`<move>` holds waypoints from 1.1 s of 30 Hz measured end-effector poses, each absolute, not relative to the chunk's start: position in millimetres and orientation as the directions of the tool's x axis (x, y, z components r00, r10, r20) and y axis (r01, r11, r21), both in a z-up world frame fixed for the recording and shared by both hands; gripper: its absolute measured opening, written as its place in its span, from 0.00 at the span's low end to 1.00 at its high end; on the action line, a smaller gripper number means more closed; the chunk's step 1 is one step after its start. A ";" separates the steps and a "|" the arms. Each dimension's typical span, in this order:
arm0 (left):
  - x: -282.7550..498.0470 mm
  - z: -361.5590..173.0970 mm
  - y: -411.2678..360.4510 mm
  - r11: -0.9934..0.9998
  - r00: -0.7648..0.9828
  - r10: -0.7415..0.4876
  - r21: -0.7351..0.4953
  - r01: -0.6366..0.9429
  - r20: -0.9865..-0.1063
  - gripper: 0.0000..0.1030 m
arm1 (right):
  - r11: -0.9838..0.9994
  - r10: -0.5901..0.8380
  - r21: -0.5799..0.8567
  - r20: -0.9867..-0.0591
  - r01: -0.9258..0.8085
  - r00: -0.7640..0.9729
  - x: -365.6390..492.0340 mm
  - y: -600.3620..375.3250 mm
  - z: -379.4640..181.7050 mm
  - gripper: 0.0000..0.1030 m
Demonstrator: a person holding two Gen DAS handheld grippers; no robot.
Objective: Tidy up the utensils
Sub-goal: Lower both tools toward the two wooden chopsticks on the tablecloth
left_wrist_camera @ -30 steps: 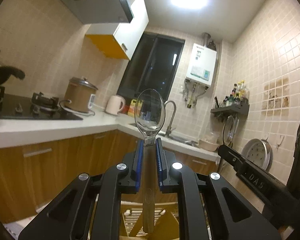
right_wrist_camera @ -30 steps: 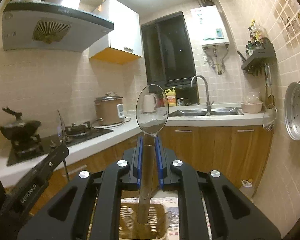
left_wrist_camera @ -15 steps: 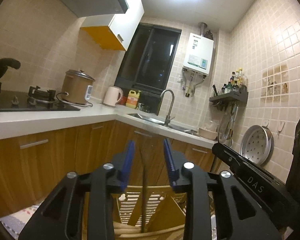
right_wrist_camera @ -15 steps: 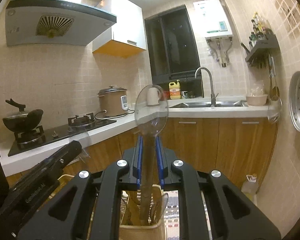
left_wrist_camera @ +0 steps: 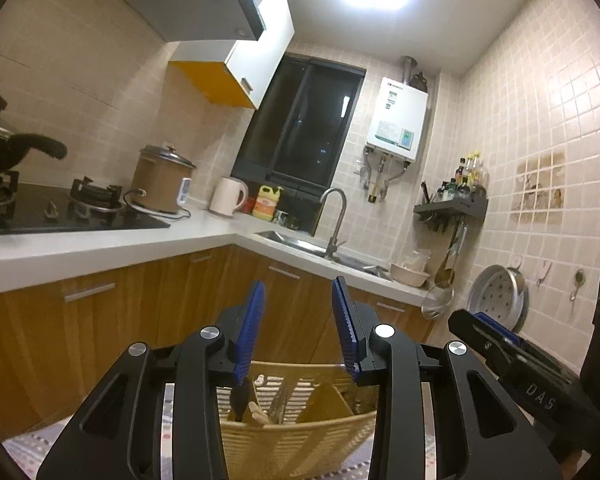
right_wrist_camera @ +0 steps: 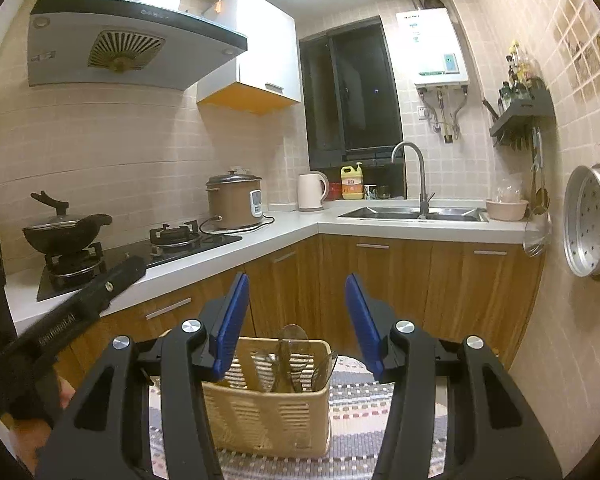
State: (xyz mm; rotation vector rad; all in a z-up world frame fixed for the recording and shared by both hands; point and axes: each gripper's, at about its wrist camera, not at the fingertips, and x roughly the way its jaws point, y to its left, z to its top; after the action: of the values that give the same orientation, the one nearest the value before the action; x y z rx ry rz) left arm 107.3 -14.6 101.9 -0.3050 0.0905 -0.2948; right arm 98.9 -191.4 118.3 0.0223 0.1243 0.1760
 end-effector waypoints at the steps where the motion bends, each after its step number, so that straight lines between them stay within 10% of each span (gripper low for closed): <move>1: 101.6 107.7 -11.8 0.906 0.950 -0.310 -0.316 0.281 -0.046 0.32 | 0.984 0.177 0.030 -0.122 -0.175 0.976 93.2 -189.7 122.6 0.46; 6: 69.3 137.6 -3.1 0.914 0.932 -0.338 -0.279 0.293 -0.128 0.34 | 0.987 0.158 0.030 -0.170 -0.155 0.973 62.4 -181.0 148.8 0.46; 17: 60.6 27.5 -5.6 0.894 0.600 -0.447 -0.349 0.281 -0.663 0.27 | 0.973 0.229 0.147 -0.636 -0.175 0.737 53.4 -182.9 73.8 0.32; 33: 80.1 -70.0 -24.1 0.916 0.414 -0.398 -0.376 0.139 -0.819 0.17 | 0.956 0.292 0.242 -0.792 -0.163 0.536 46.3 -202.1 -17.0 0.32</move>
State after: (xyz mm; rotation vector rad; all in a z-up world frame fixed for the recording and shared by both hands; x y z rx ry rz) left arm 80.1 -24.1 -70.0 -0.2659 1.0956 -0.3429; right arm 46.3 -202.1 -17.0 0.1450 0.9688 0.2719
